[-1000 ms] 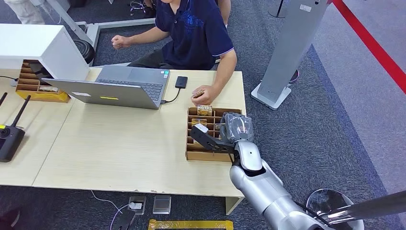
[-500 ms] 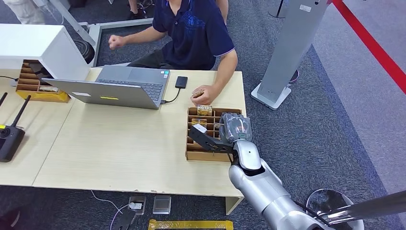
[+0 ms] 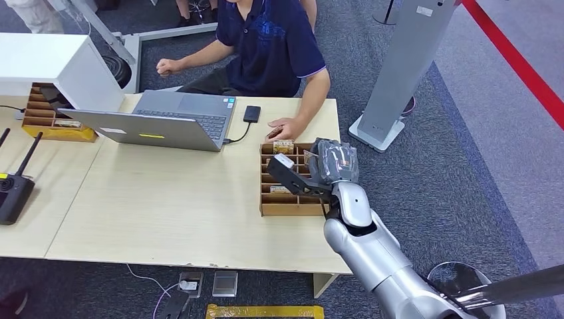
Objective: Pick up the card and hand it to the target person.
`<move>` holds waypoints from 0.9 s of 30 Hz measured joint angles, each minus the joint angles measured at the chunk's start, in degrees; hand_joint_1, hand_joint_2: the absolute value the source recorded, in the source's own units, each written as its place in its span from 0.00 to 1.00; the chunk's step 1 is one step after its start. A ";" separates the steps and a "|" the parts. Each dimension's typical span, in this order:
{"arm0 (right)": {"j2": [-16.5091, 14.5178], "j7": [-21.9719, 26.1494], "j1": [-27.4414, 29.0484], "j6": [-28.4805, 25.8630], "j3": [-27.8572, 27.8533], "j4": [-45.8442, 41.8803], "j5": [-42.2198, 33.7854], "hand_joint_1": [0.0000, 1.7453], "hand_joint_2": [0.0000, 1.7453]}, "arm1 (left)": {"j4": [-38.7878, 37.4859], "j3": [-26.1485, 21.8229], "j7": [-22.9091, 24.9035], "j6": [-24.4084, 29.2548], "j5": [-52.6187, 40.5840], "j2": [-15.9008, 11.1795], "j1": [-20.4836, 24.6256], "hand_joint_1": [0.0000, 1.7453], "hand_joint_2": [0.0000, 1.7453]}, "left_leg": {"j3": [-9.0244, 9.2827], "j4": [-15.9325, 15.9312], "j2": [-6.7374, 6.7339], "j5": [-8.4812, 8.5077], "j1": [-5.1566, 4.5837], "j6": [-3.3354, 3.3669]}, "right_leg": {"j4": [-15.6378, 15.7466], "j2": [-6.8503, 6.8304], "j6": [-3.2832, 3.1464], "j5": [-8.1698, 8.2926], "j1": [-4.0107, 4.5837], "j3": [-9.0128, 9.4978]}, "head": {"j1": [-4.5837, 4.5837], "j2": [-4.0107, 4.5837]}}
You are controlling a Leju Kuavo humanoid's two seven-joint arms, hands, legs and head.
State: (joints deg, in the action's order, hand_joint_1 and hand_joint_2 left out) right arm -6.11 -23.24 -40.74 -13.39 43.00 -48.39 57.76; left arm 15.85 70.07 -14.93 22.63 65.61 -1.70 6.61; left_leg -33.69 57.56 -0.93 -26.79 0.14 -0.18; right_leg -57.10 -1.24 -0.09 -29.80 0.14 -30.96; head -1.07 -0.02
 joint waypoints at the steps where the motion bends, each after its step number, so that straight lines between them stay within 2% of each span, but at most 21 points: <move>1: 0.23 -0.07 0.00 0.02 -0.14 -0.76 -0.03 0.84 1.00 | 0.00 0.00 0.00 -0.01 -0.01 0.00 0.00 0.00 0.00 | 0.00 0.00 0.00 0.00 0.00 0.00 | 0.00 0.00 0.00 0.00 0.00 0.00 | 0.01 0.00; 15: 4.16 0.14 0.76 1.38 -3.44 -16.15 -2.04 0.82 1.00 | -0.02 -0.11 0.02 -0.16 -0.39 0.04 -0.03 0.00 0.00 | -0.01 0.00 0.00 0.00 0.00 0.00 | 0.00 0.00 0.00 0.00 0.00 -0.01 | 0.01 0.00; 21: 4.51 6.36 -1.58 -2.94 -4.84 -17.45 -3.50 0.82 1.00 | -0.02 -0.09 -0.16 -0.61 -1.54 0.06 -0.02 0.00 0.00 | -0.01 0.00 0.01 0.00 0.00 0.00 | -0.01 0.00 0.00 0.00 0.00 0.00 | 0.00 0.00; 27: 3.03 13.20 -6.61 -11.69 -5.71 -11.67 -2.51 0.83 1.00 | -0.02 -0.09 -0.48 -0.76 -2.35 0.37 0.03 0.00 0.00 | -0.02 0.00 0.01 0.00 0.00 0.00 | -0.03 0.00 0.00 0.00 0.00 0.00 | -0.01 0.00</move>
State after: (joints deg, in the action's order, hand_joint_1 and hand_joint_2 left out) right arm -3.08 -10.04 -47.35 -25.09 37.29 -60.06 55.26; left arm 15.82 69.99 -15.41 21.87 63.26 -1.33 6.64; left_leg -33.71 57.56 -0.92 -26.79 0.14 -0.19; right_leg -57.13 -1.24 -0.09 -29.80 0.14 -30.95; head -1.08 -0.02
